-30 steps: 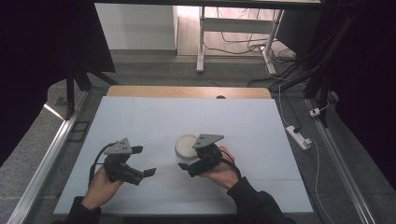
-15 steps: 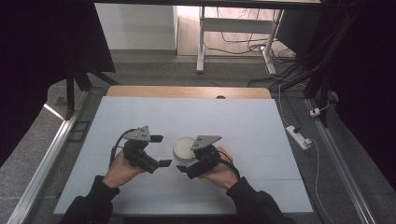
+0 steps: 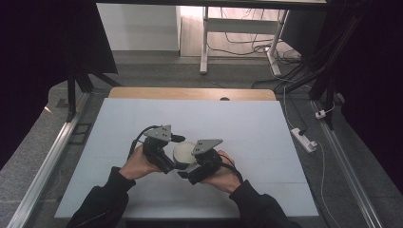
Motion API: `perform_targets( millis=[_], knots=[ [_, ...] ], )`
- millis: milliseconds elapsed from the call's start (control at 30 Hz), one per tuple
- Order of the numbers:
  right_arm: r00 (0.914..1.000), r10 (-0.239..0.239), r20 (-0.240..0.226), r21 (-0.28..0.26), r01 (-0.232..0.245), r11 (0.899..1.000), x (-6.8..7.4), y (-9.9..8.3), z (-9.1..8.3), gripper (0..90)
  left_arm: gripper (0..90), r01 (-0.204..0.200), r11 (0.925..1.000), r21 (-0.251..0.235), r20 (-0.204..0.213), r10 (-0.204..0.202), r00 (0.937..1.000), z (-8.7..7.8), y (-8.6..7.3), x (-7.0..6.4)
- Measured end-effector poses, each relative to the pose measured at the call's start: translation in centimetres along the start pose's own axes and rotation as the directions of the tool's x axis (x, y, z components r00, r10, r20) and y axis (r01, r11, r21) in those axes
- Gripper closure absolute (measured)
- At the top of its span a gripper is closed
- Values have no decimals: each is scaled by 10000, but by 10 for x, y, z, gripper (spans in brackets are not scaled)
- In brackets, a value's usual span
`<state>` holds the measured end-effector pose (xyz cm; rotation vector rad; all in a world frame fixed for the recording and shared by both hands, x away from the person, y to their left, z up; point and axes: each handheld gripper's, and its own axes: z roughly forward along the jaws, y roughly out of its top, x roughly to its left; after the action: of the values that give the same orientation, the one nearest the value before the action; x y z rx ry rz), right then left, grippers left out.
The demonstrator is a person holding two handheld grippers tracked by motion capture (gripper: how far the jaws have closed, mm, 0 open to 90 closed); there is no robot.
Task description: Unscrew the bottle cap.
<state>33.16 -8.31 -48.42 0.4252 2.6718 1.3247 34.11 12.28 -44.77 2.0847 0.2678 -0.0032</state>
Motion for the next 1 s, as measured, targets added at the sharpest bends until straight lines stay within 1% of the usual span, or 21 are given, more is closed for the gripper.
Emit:
perform_targets(
  millis=[67,200,300,367,400,433,467,533,567,633,667,700,733,767,800,833,867,900,933,967,1000],
  knots=[
    [10000,-52,-68,9,52,10000,1,0,0,66,35,-183,9998,-34,226,183,9996,4,1,1],
    [9999,-56,-155,-1,56,10000,1,0,0,66,73,-351,9994,-68,166,352,9992,5,0,1],
    [9999,-75,-136,9,75,10000,0,0,0,66,76,-296,9994,-153,170,298,9994,5,-1,1],
    [9999,-52,-117,23,52,10000,0,0,0,66,77,-205,9997,-121,32,205,9998,5,-1,1],
    [10000,20,-21,31,-20,10000,0,0,1,66,78,-137,9999,-86,-67,136,9999,6,-1,0],
    [10000,20,-21,31,-20,10000,0,0,1,66,78,-79,10000,-43,-194,78,9998,6,0,-1],
    [9999,79,125,73,-80,9999,-1,0,1,66,79,-6,10000,-14,-325,5,9995,6,0,-1],
    [9997,115,221,81,-117,9999,-1,0,1,66,79,244,9997,32,-658,-241,9975,8,2,-3],
    [9989,234,415,99,-238,9997,-2,0,1,66,79,351,9994,75,-807,-344,9961,8,3,-3],
    [9976,413,554,76,-418,9991,-3,-1,2,66,79,678,9976,130,-1108,-660,9917,10,5,-4],
    [9976,413,554,76,-418,9991,-3,-1,2,66,79,842,9963,157,-1264,-816,9886,11,6,-5],
    [9966,539,630,70,-544,9985,-4,-1,2,66,79,1029,9945,181,-1444,-993,9845,12,7,-6],
    [9956,611,717,75,-618,9981,-4,-1,2,66,79,1174,9929,215,-1628,-1124,9802,13,8,-6],
    [9926,783,929,110,-797,9968,-5,-1,3,66,79,1290,9913,258,-1807,-1223,9759,15,9,-7],
    [9913,829,1024,158,-850,9963,-5,-2,4,66,79,1410,9894,355,-1971,-1314,9715,16,10,-8],
    [9900,859,1116,183,-885,9959,-6,-2,4,66,79,1682,9849,401,-2311,-1546,9606,19,12,-9],
    [9900,859,1116,183,-885,9959,-6,-2,4,66,79,1682,9849,401,-2311,-1546,9606,19,12,-9],
    [9883,935,1207,220,-968,9951,-7,-2,5,66,78,1737,9840,403,-2424,-1590,9570,20,12,-10],
    [9883,935,1207,220,-968,9951,-7,-2,5,66,78,1752,9837,413,-2431,-1602,9567,21,13,-9],
    [9884,978,1165,187,-1006,9947,-8,-3,5,66,74,1699,9847,388,-2414,-1558,9578,21,13,-9],
    [9884,978,1165,187,-1006,9947,-8,-3,5,66,74,1642,9858,348,-2329,-1518,9606,21,13,-9]
  ],
)
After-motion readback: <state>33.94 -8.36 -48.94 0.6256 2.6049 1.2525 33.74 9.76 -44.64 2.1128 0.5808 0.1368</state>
